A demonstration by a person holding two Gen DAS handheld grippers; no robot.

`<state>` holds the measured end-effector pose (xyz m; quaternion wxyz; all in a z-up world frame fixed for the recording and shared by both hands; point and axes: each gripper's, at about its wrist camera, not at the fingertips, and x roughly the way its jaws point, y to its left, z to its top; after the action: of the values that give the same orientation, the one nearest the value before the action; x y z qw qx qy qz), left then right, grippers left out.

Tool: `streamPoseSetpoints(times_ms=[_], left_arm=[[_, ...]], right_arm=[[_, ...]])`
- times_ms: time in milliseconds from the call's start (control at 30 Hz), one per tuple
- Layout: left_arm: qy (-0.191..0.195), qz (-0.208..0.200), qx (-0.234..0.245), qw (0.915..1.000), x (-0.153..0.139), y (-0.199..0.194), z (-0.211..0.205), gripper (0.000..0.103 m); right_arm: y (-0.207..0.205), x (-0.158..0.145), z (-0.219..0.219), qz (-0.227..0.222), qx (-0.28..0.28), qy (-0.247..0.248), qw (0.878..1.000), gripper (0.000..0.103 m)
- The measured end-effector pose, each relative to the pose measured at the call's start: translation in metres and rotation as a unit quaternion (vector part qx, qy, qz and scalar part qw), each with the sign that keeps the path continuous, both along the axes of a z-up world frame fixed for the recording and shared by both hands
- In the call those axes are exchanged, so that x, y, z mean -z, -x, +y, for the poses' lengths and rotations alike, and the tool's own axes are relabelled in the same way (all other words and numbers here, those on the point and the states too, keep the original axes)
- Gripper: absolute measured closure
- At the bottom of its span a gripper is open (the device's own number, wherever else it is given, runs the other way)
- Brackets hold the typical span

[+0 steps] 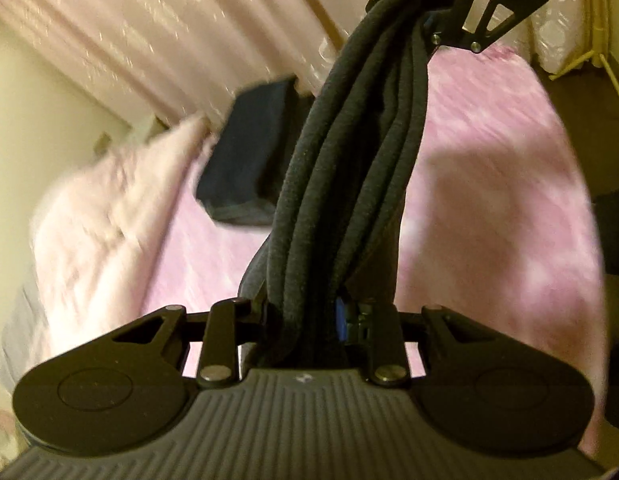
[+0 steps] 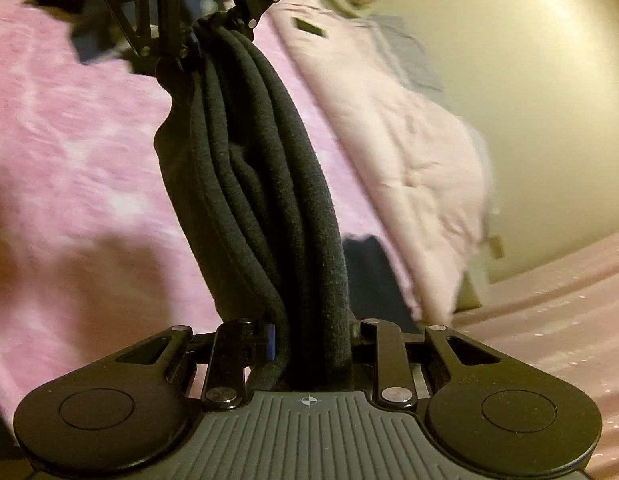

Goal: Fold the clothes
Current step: 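Lift the folded sweatpants with both grippers and carry it to the dark clothes stack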

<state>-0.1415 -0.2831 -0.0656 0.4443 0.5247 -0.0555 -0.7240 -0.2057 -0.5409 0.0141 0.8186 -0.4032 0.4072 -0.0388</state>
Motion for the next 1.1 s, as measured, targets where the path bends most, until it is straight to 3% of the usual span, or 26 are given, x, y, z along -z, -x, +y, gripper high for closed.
streamPoseSetpoints(times_ms=[167,367,533,600,667,733,800,867,933,1000,1100], left_arm=[[0.028,-0.003,-0.016,0.9995,-0.014,0.037,-0.111,0.077],[0.037,-0.006,-0.081,0.996,-0.019,0.066,-0.244,0.077],[0.078,-0.035,-0.121,0.989,-0.024,0.07,-0.332,0.077],[0.107,-0.052,-0.127,0.9847,-0.019,0.07,-0.357,0.077],[0.13,-0.07,-0.123,0.9814,0.006,0.072,-0.376,0.077],[0.125,-0.08,-0.118,0.9818,0.047,0.077,-0.387,0.075],[0.096,-0.089,-0.114,0.9848,0.102,0.085,-0.39,0.074],[0.036,-0.095,-0.107,0.989,0.155,0.095,-0.387,0.073],[0.037,-0.108,-0.103,0.988,0.179,0.106,-0.377,0.073],[0.055,-0.106,-0.113,0.9864,0.18,0.109,-0.37,0.073],[0.052,-0.098,-0.111,0.9876,0.171,0.105,-0.371,0.073]], right_arm=[[-0.025,-0.02,-0.124,-0.023,-0.024,0.011,0.999,0.076],[-0.083,-0.032,-0.26,-0.034,-0.075,0.022,0.996,0.076],[-0.123,-0.031,-0.336,-0.072,-0.096,0.066,0.991,0.076],[-0.13,-0.015,-0.355,-0.096,-0.095,0.08,0.988,0.076],[-0.131,0.015,-0.366,-0.104,-0.086,0.076,0.988,0.076],[-0.127,0.059,-0.371,-0.083,-0.078,0.06,0.992,0.076],[-0.119,0.112,-0.371,-0.028,-0.076,0.039,0.996,0.076],[-0.109,0.146,-0.368,0.012,-0.08,0.039,0.996,0.073],[-0.095,0.151,-0.366,-0.008,-0.085,0.049,0.995,0.072],[-0.087,0.142,-0.367,-0.015,-0.084,0.043,0.995,0.072],[-0.085,0.13,-0.366,-0.009,-0.085,0.043,0.995,0.072]])
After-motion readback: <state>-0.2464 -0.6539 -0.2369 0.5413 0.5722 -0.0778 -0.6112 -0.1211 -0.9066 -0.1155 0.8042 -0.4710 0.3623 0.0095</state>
